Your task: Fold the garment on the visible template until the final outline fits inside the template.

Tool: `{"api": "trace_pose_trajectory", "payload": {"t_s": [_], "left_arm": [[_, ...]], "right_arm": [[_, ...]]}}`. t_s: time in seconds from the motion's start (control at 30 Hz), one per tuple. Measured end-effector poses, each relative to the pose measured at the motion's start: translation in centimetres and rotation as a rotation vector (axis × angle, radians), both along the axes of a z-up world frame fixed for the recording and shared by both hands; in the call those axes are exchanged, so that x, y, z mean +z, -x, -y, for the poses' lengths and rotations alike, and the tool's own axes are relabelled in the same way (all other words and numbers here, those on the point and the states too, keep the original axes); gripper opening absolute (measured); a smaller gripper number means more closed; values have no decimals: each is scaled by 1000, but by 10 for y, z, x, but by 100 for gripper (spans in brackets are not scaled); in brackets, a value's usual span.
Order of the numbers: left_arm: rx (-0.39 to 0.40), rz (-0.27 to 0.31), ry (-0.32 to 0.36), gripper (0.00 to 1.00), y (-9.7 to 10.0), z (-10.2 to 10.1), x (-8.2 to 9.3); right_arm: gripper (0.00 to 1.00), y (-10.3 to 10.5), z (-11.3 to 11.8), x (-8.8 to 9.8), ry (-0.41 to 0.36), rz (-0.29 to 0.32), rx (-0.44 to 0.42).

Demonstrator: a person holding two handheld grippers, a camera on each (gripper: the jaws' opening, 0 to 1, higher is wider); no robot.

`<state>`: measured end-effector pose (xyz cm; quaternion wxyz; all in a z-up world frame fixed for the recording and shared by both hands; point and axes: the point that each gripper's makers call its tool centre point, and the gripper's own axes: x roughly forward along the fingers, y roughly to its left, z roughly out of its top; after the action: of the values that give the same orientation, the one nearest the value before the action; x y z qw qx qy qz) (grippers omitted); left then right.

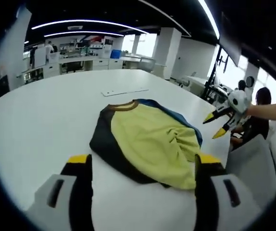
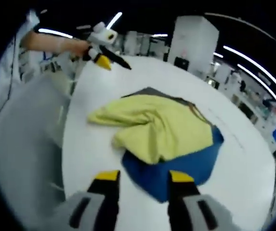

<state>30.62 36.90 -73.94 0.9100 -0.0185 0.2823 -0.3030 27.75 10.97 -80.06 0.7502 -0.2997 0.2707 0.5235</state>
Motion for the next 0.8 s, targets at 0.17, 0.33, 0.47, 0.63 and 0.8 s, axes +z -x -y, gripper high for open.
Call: {"api": "trace_pose_trajectory", "payload": {"t_s": [0.17, 0.33, 0.47, 0.63, 0.8], "left_arm": [[-1, -9, 8, 85, 5, 2, -2], [1, -18, 24, 85, 9, 2, -4], [10, -20, 31, 85, 11, 0, -5], [18, -24, 33, 85, 12, -4, -6], [29, -26, 44, 85, 12, -5, -6]], "right_arm": [[28, -1, 3, -17, 99, 28, 81], [19, -5, 2, -27, 126, 41, 113], [14, -7, 2, -37, 163, 47, 143], [6, -12, 1, -43, 172, 46, 138], [0, -16, 2, -46, 168, 41, 126]]}}
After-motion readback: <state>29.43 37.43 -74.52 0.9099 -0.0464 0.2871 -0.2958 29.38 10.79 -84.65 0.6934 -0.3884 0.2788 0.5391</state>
